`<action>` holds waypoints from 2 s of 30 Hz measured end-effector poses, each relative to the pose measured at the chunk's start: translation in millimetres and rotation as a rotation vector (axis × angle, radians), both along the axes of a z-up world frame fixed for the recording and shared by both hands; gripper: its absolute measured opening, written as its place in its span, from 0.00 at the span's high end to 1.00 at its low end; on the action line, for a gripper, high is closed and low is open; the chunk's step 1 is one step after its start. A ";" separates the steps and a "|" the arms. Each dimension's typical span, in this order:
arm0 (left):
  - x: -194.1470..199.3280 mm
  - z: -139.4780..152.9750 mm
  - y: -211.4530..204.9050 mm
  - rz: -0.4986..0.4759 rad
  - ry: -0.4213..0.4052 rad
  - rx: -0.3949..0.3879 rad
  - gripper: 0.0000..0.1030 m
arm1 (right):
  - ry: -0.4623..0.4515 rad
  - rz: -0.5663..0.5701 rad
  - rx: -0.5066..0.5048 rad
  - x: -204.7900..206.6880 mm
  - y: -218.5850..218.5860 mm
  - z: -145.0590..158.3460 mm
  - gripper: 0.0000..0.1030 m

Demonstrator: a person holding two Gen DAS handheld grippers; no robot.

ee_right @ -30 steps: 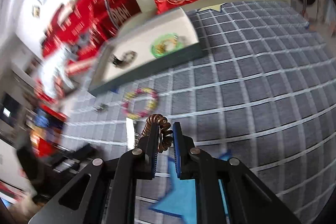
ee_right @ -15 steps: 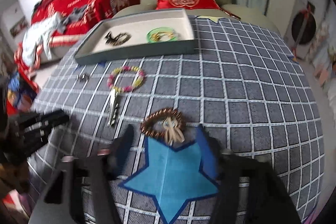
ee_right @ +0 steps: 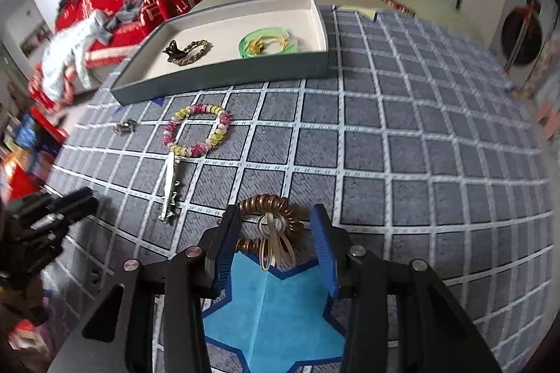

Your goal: Organize jewelry

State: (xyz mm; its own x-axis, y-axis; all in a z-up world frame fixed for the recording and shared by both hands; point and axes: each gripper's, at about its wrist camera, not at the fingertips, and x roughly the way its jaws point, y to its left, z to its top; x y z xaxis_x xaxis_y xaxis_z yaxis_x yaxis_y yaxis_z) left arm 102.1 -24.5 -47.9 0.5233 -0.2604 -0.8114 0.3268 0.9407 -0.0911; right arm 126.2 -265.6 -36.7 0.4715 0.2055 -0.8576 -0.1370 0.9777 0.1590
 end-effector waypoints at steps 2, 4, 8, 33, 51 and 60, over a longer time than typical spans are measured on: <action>0.0 -0.2 -0.5 0.000 0.002 0.002 0.69 | 0.028 -0.027 0.077 6.3 -9.9 -7.9 0.70; -0.4 0.6 -0.7 0.000 -0.001 0.005 0.69 | 0.050 -0.047 0.136 9.0 -14.6 -14.6 0.78; 0.4 1.0 -0.2 0.003 -0.002 0.005 0.68 | -0.003 -0.069 0.132 2.6 -12.4 -2.4 1.00; -4.7 3.0 0.0 0.002 -0.004 -0.003 0.69 | 0.028 -0.009 0.124 8.0 15.2 -15.9 0.89; 10.1 32.5 1.9 -0.002 -0.038 -0.077 0.69 | -0.144 -0.064 0.229 -4.4 11.0 59.0 0.89; 17.4 40.2 5.0 0.012 -0.045 -0.104 0.69 | -0.102 -0.075 0.420 -0.3 5.9 49.3 0.89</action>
State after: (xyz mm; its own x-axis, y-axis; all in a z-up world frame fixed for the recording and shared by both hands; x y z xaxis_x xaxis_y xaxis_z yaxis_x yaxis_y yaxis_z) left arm 119.5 -19.5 -7.7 0.5621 -0.3355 -0.7560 0.3219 0.9307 -0.1736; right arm 125.9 -259.8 12.6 0.5759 0.4888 -0.6553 -0.1041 0.8389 0.5343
